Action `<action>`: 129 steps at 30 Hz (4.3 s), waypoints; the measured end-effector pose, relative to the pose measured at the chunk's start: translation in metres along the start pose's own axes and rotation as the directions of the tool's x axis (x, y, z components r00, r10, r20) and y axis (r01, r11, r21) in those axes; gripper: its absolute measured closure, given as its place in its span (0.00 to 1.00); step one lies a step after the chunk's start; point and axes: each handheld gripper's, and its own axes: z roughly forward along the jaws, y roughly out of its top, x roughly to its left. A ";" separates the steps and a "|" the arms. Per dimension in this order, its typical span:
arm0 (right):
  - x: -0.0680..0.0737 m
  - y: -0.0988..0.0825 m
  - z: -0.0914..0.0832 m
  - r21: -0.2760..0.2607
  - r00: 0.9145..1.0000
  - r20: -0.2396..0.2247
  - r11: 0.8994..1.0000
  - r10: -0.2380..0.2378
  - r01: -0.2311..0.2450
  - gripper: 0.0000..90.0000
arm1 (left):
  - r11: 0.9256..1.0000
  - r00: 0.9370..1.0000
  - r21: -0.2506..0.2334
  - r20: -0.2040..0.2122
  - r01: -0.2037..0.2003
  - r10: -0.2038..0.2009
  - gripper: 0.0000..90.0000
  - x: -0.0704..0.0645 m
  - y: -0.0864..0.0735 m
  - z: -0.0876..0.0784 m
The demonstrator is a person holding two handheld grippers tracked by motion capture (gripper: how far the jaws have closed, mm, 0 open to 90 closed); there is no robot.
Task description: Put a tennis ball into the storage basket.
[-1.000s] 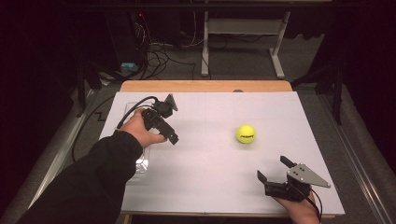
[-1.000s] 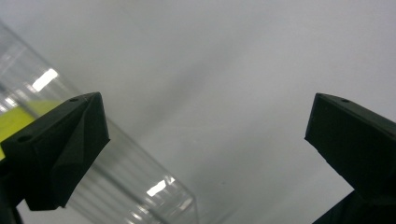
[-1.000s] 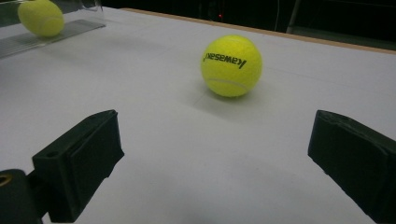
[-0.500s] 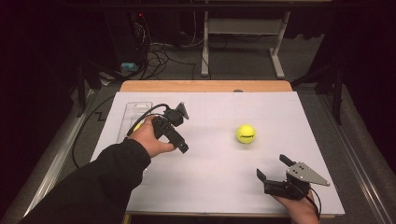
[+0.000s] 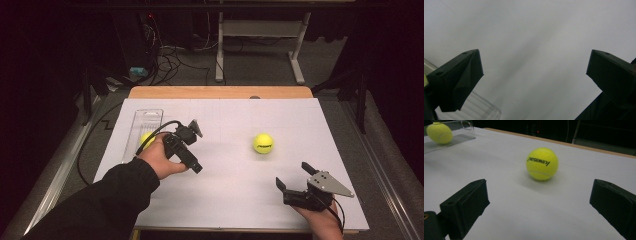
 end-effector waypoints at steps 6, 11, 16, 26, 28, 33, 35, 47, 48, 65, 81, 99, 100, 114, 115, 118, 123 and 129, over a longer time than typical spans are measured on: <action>0.000 0.011 0.014 0.029 1.000 0.007 1.000 -0.007 0.007 0.01 | 1.000 1.000 -0.011 0.005 0.002 -0.002 0.02 -0.003 -0.006 0.000; -0.003 0.024 0.032 0.060 0.999 0.020 0.998 -0.030 0.028 0.00 | 1.000 1.000 -0.001 0.011 -0.010 0.010 0.02 -0.007 -0.007 0.002; -0.009 0.032 0.056 0.093 0.999 0.032 0.995 -0.029 0.026 0.00 | 1.000 1.000 0.005 0.017 -0.019 0.018 0.01 -0.008 -0.006 0.004; -0.016 0.044 0.095 0.163 0.998 0.049 0.986 -0.036 0.028 0.00 | 1.000 1.000 0.008 0.014 -0.019 0.019 0.02 -0.007 -0.006 0.004; -0.017 0.045 0.100 0.169 0.998 0.050 0.985 -0.029 0.020 0.00 | 1.000 1.000 0.012 0.013 -0.019 0.019 0.02 -0.008 -0.006 0.005; -0.018 0.046 0.114 0.196 0.999 0.050 0.981 -0.010 0.000 0.01 | 1.000 1.000 0.016 0.010 -0.024 0.024 0.02 -0.009 -0.006 0.004; -0.017 0.046 0.120 0.213 0.999 0.042 0.977 -0.009 0.000 0.01 | 1.000 1.000 0.013 0.010 -0.021 0.021 0.02 -0.009 -0.006 0.004; -0.015 0.043 0.144 0.308 0.999 0.037 0.951 0.015 -0.026 0.12 | 1.000 1.000 0.014 0.009 -0.023 0.023 0.02 -0.009 -0.008 0.002; -0.015 0.043 0.145 0.318 0.999 0.035 0.948 0.022 -0.032 0.14 | 1.000 1.000 0.013 0.010 -0.023 0.023 0.02 -0.009 -0.008 0.002; -0.016 0.038 0.150 0.383 0.999 0.014 0.923 0.050 -0.051 0.30 | 1.000 1.000 0.016 0.014 -0.019 0.019 0.02 -0.009 -0.010 0.000; -0.006 0.044 0.116 0.274 0.999 -0.013 0.961 0.030 -0.025 0.30 | 0.999 1.000 0.031 0.008 -0.020 0.020 0.02 -0.011 -0.010 0.000; -0.004 0.018 0.065 0.222 1.000 -0.006 0.975 0.017 -0.016 0.30 | 0.999 1.000 0.036 -0.005 -0.017 0.017 0.02 -0.018 -0.013 -0.005; -0.003 0.017 0.063 0.220 1.000 -0.005 0.975 0.014 -0.013 0.30 | 0.999 1.000 0.039 -0.004 -0.018 0.018 0.02 -0.018 -0.013 -0.005; 0.010 0.003 0.032 0.199 1.000 -0.022 0.980 -0.019 0.023 0.30 | 0.999 1.000 0.041 -0.011 -0.016 0.017 0.01 -0.021 -0.018 -0.012; 0.011 0.002 0.032 0.199 0.999 -0.026 0.980 -0.022 0.027 0.30 | 0.999 1.000 0.040 -0.012 -0.013 0.014 0.00 -0.021 -0.018 -0.012; 0.013 0.002 0.031 0.197 0.999 -0.029 0.980 -0.029 0.034 0.30 | 0.999 1.000 0.039 -0.011 -0.010 0.011 0.00 -0.021 -0.019 -0.012; 0.019 0.004 0.034 0.181 0.998 -0.045 0.982 -0.038 0.046 0.30 | 0.999 1.000 0.038 -0.021 -0.006 0.007 0.00 -0.020 -0.019 -0.013; 0.031 0.010 0.040 0.158 0.996 -0.071 0.985 -0.058 0.069 0.30 | 0.999 1.000 0.036 -0.024 0.005 -0.004 0.00 -0.018 -0.018 -0.014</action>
